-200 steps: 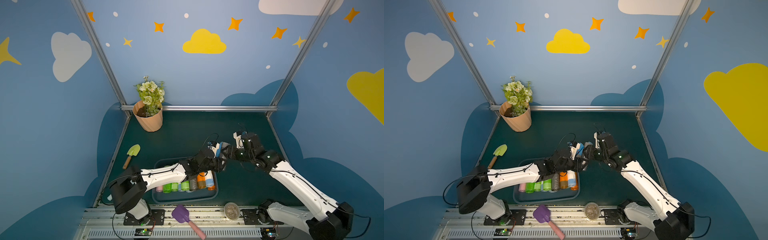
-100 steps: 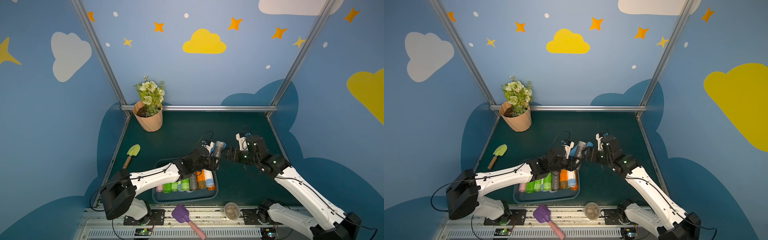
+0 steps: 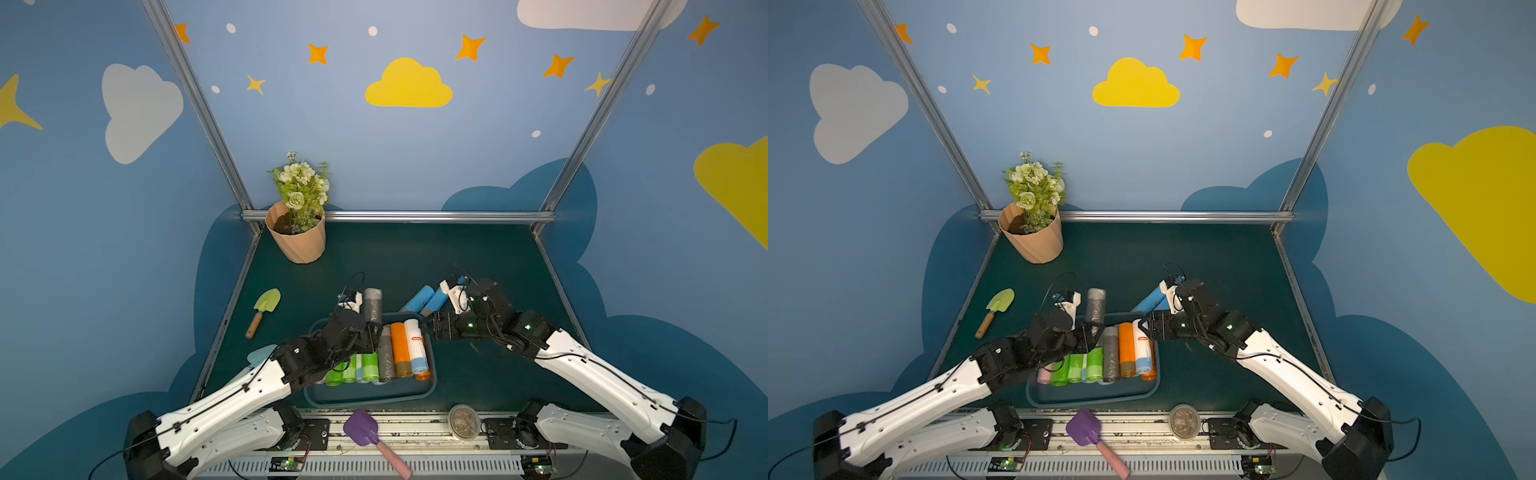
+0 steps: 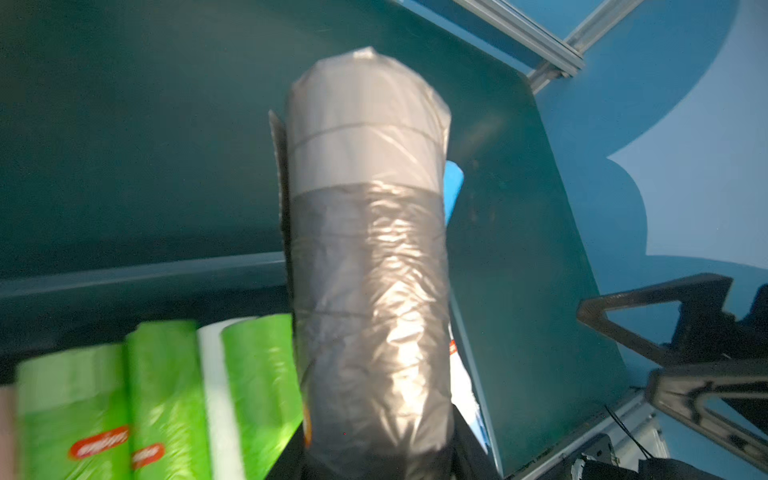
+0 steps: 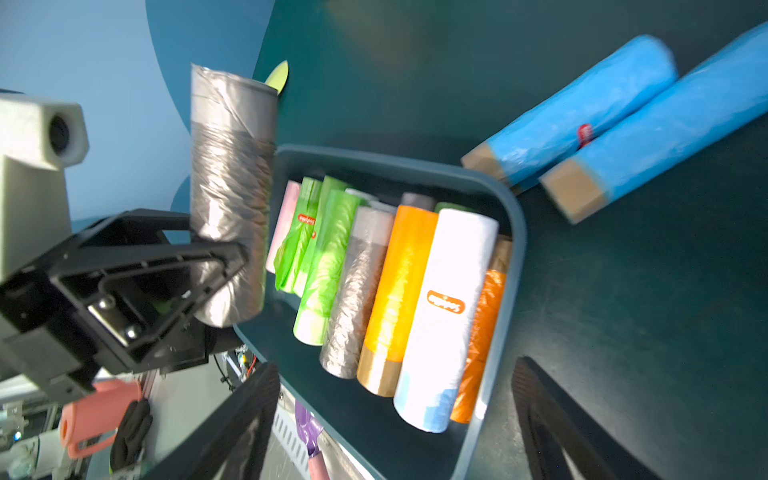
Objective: Put the roll of trash bags into the storage box
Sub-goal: Pick up the roll of trash bags from the center of the board, then place the roll of trash bags in the storage box.
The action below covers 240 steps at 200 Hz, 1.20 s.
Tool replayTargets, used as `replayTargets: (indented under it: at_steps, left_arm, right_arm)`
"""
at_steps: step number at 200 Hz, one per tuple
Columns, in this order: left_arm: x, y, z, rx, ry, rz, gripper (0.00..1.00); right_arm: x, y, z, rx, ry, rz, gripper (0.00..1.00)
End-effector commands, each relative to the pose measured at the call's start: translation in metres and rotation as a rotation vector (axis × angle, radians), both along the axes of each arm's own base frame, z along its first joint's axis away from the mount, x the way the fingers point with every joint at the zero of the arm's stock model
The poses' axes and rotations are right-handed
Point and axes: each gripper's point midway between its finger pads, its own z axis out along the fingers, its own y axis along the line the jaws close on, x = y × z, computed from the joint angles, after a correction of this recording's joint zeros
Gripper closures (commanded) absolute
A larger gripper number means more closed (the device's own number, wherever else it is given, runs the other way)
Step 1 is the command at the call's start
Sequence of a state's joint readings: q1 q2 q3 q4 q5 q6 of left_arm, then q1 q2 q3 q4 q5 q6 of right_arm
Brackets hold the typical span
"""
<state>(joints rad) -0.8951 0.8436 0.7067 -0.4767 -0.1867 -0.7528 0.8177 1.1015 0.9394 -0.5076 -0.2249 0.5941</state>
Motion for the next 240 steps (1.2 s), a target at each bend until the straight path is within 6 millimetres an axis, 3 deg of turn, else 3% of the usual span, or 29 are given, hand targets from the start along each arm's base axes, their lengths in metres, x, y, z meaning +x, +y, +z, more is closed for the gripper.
replayTargets:
  at_steps: [1,66,156,240]
  left_arm:
    - [-0.016,0.042,-0.029,0.07,0.089,0.136,0.57]
    - [-0.03,0.054,-0.068,0.11,0.195,0.176,0.57]
    - [-0.031,0.036,-0.084,0.102,0.207,0.08,0.55]
    - [-0.031,0.037,-0.096,0.114,0.22,0.083,0.56]
  right_arm:
    - [0.001,0.019,0.017,0.036,-0.042,0.029,0.15]
    - [-0.016,0.045,0.008,0.022,-0.012,0.097,0.15]
    - [-0.019,0.044,0.001,0.003,0.001,0.094,0.15]
    - [-0.019,0.046,-0.001,-0.008,0.005,0.103,0.14]
